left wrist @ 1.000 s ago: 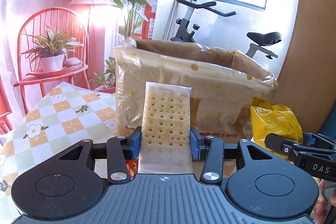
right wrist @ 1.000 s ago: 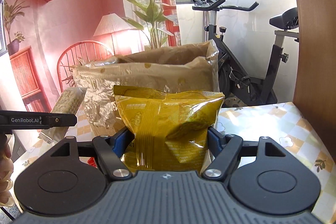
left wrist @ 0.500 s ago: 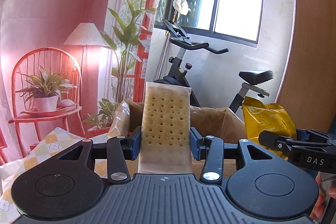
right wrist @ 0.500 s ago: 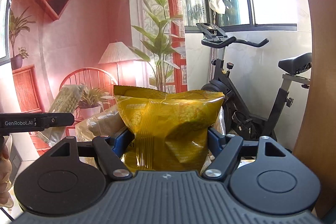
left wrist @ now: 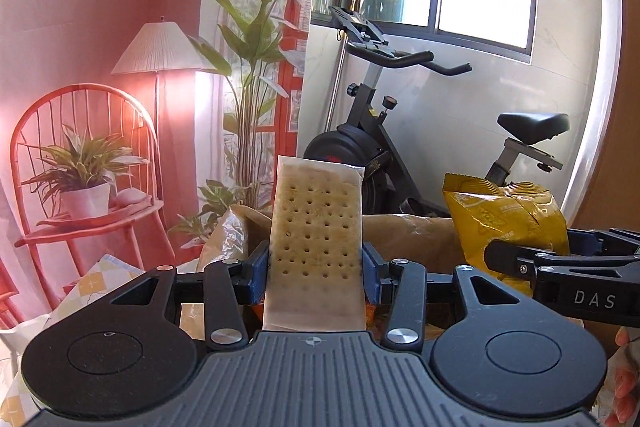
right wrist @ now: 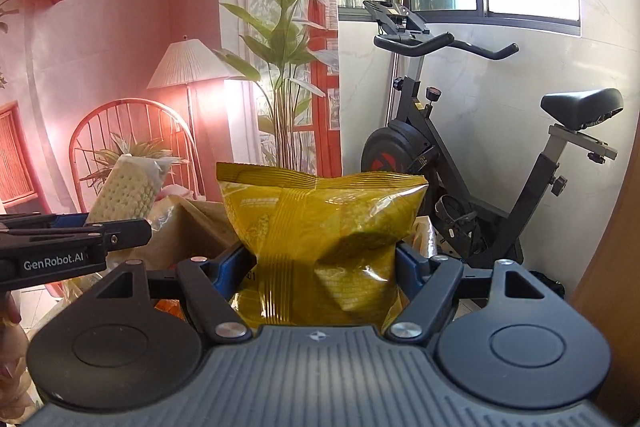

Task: Organize snacks
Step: 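Lift and carry the cracker packet and yellow bag over the box with both grippers, then open both grippers over the box, dropping the cracker packet and yellow bag, then move both grippers back to the remaining snacks beside the box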

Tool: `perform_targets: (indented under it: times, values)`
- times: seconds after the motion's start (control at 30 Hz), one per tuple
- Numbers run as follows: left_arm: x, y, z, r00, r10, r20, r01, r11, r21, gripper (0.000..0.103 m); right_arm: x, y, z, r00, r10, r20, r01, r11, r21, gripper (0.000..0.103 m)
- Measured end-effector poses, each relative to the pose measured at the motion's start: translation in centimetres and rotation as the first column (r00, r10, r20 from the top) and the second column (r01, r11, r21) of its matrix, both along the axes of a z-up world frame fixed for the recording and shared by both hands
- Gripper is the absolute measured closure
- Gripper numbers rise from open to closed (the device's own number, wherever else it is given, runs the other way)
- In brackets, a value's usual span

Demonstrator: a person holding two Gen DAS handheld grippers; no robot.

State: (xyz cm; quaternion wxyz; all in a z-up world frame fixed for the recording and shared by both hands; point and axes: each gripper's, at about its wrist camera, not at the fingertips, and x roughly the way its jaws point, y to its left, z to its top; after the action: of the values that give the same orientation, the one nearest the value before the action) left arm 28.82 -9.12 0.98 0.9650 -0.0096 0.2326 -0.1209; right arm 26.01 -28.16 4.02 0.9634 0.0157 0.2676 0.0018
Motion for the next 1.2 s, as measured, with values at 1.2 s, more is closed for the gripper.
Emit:
perform_targets:
  times: [1.2]
  values:
    - [-6.7,13.6,2.2,0.994,-0.023,-0.106,0.03,0.998,0.063,0.041,-7.3,5.4,-0.4,0.997,0.052,-0.048,-0.045,0.99,0.135,0.022]
